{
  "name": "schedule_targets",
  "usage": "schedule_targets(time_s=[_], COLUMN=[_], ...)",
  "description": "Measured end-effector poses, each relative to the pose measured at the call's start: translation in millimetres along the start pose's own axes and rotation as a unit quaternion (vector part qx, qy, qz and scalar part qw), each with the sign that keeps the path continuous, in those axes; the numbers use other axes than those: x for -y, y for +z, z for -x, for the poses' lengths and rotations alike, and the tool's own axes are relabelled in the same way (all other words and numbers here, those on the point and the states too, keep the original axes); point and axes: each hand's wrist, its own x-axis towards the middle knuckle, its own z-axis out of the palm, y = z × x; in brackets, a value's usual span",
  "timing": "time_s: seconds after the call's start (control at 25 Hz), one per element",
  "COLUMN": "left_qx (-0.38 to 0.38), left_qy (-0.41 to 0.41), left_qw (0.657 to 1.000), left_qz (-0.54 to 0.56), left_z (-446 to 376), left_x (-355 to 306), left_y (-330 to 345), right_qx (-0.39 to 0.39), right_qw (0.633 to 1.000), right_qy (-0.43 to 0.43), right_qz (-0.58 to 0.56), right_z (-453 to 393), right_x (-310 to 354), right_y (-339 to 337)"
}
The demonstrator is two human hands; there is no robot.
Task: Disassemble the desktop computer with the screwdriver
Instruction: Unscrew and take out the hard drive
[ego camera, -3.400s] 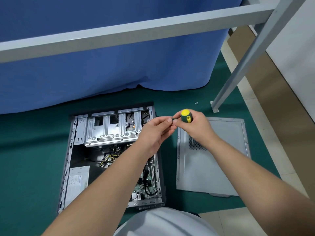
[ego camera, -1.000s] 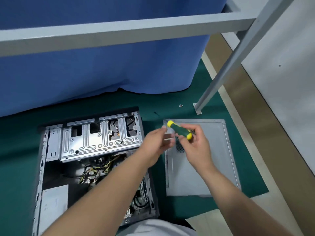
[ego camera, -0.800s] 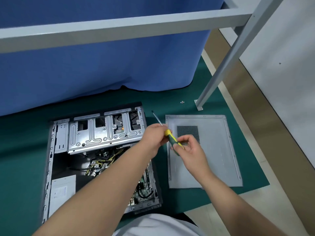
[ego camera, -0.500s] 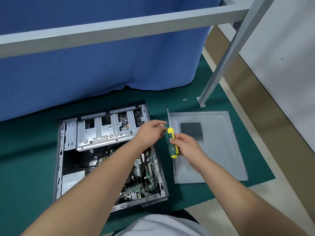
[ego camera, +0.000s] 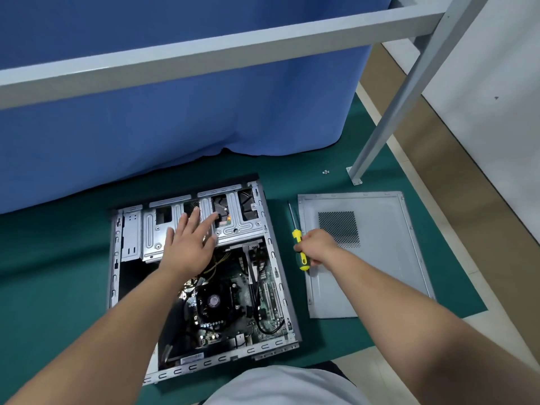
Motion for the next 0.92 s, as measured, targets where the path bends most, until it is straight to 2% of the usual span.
schedule_targets(time_s=[0.12, 0.4, 0.68, 0.92], left_qx=[0.025, 0.014, 0.011, 0.012], left_qy=[-0.011, -0.007, -0.013, -0.005], left_qw=[1.0, 1.0, 1.0, 1.0], left_qz=[-0.006, -0.005, -0.002, 0.004], left_z=[-4, -8, -6, -5], left_x=[7, 16, 15, 14], left_y=[13, 21, 21, 20], right_qx=[0.001, -0.012, -0.044, -0.002], right_qw=[0.999, 0.99, 0.989, 0.992], right_qy=[0.013, -0.017, -0.023, -0.051], right_qz=[0.036, 0.136, 0.136, 0.116], right_z=[-19, -55, -58, -34], right_x=[11, 46, 37, 33], right_y=[11, 26, 36, 27])
